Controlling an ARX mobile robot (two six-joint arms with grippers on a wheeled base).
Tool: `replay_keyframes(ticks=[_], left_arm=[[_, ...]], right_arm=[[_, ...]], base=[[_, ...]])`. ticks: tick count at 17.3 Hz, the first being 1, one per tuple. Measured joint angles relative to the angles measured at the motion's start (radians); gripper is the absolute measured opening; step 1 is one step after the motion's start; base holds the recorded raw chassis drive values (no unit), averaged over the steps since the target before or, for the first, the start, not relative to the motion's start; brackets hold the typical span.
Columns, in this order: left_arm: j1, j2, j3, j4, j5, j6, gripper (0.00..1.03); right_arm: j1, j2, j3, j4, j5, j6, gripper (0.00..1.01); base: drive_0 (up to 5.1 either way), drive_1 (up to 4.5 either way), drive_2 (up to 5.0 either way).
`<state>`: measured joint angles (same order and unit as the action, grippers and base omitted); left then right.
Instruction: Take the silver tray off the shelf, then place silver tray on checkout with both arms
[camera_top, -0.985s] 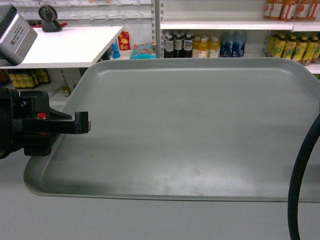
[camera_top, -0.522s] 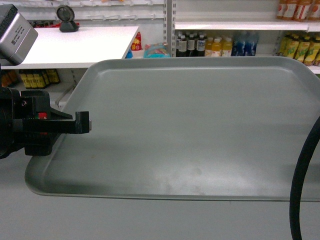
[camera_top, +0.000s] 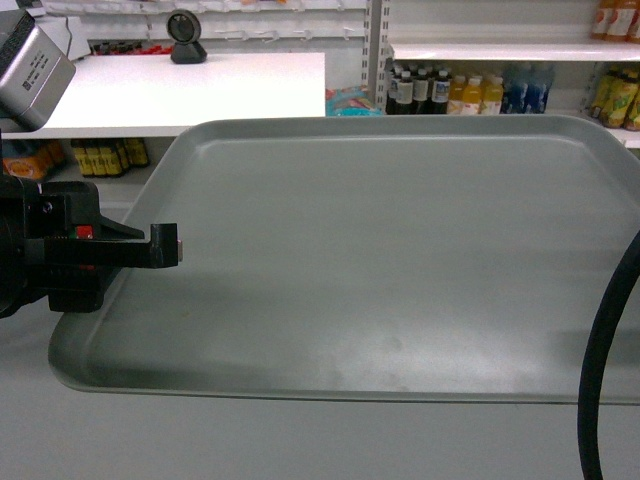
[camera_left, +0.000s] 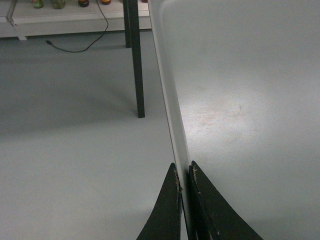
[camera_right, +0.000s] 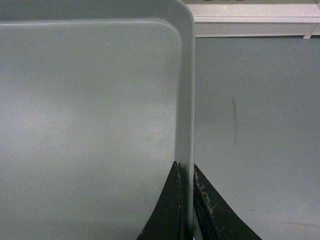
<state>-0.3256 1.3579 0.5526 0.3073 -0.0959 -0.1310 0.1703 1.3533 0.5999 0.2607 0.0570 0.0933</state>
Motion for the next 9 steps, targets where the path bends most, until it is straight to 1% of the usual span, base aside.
replay_keyframes(ticks=[9], left_arm=[[0.000,0.000,0.000,0.000,-0.001,0.000,0.03]], right_arm=[[0.000,0.000,0.000,-0.004,0.002,0.000,0.03]], base=[[-4.6,2.23,2.2]])
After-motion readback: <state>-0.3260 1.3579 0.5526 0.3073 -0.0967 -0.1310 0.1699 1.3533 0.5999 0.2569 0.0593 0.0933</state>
